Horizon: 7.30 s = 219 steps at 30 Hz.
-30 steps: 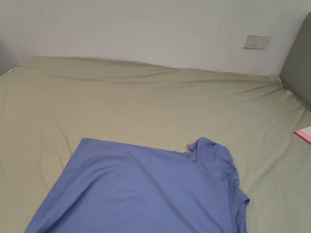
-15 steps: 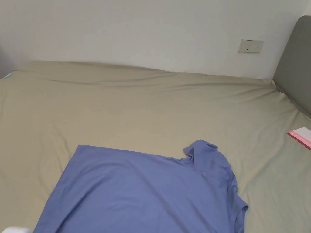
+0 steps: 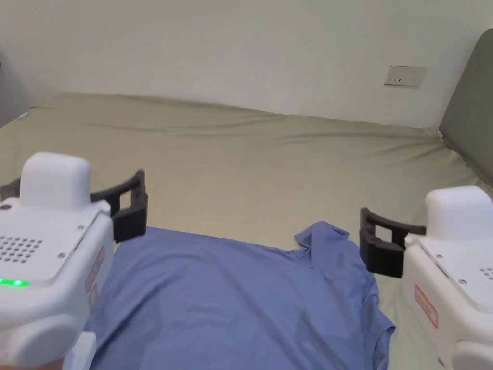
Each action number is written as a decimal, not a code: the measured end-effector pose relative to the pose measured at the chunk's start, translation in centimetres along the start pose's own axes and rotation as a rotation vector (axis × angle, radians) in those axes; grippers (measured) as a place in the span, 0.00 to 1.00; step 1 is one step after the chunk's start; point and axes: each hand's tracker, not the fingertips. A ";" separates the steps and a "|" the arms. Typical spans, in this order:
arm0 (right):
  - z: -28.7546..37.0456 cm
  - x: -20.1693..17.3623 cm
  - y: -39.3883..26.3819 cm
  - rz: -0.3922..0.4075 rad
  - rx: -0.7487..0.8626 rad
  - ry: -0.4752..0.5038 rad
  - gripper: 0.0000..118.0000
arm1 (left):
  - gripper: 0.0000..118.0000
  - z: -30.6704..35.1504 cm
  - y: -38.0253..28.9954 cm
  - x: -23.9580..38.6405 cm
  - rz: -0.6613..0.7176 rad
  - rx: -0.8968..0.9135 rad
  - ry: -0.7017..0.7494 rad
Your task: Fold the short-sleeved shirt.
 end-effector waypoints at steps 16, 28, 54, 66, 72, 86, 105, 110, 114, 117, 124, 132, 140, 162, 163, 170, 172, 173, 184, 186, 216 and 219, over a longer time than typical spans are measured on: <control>-6.1 -4.9 -0.5 0.020 0.031 0.038 0.02 | 0.00 -7.1 -0.9 1.3 -0.063 -0.102 -0.062; -16.6 -2.2 -8.5 -0.013 -0.240 -0.001 0.02 | 0.42 -29.5 -9.4 -3.9 -0.014 -0.681 -0.072; -27.5 4.3 -14.8 -0.048 -0.625 0.099 0.04 | 0.00 -33.9 -8.5 -5.2 -0.038 -0.680 -0.108; -37.5 5.6 -23.6 -0.096 -0.929 0.093 0.87 | 0.00 -21.4 -5.7 -7.4 -0.122 -0.583 -0.088; -37.2 3.8 -22.9 -0.167 -0.887 0.136 0.03 | 0.00 -19.6 -6.2 -6.9 -0.148 -0.589 -0.079; -22.2 8.3 -5.6 -0.144 -0.375 0.055 0.03 | 0.00 -13.7 -0.9 -7.6 -0.053 -0.295 0.019; 1.0 11.7 12.1 -0.045 0.237 -0.159 0.03 | 0.00 0.0 9.6 -11.0 0.017 0.203 0.114; 1.8 13.1 16.6 -0.045 0.287 -0.181 0.03 | 0.00 -0.4 12.7 -12.0 0.020 0.251 0.099; 0.1 13.7 19.9 0.001 0.311 -0.211 0.03 | 0.00 -2.1 15.8 -11.9 0.025 0.260 0.099; -2.1 14.2 21.9 0.002 0.304 -0.211 0.03 | 0.00 -4.3 17.7 -11.7 0.003 0.252 0.109; -8.1 14.4 25.3 0.026 0.287 -0.240 0.03 | 0.00 -11.0 20.7 -10.2 -0.044 0.203 0.161; -16.0 14.2 27.3 0.043 0.274 -0.277 0.03 | 0.00 -18.5 22.4 -9.6 -0.076 0.151 0.176; -22.7 13.1 29.3 0.150 0.243 -0.323 0.03 | 0.00 -25.8 24.7 -8.5 -0.128 0.076 0.201; -36.7 8.9 11.1 0.112 -0.134 -0.177 0.03 | 0.00 -36.9 10.3 -5.2 -0.221 -0.193 0.160; -36.3 8.5 9.7 0.111 -0.148 -0.163 0.03 | 0.00 -36.2 9.3 -5.4 -0.229 -0.212 0.144; -29.2 8.3 -1.6 0.056 -0.300 0.046 0.03 | 0.00 -29.1 1.5 -7.3 -0.267 -0.370 0.044; -26.2 8.4 -4.8 0.014 -0.359 0.093 0.03 | 0.00 -25.8 -0.8 -7.4 -0.304 -0.411 0.026; -24.7 8.1 -6.4 0.018 -0.385 0.106 0.03 | 0.00 -24.2 -1.5 -7.7 -0.331 -0.442 -0.005; -10.8 4.5 -22.5 0.128 -0.726 0.198 0.03 | 0.00 -12.2 -8.7 -9.2 -0.386 -0.825 -0.180; -9.1 4.2 -23.4 0.128 -0.764 0.194 0.03 | 0.00 -10.7 -9.1 -9.1 -0.400 -0.869 -0.192; -2.9 3.8 -19.9 0.004 -0.834 0.104 0.84 | 0.97 -4.7 -6.2 -10.5 -0.151 -0.798 -0.156; -2.0 3.5 -14.0 -0.037 -0.549 0.063 0.84 | 0.97 -2.3 -4.6 -9.1 0.003 -0.591 -0.070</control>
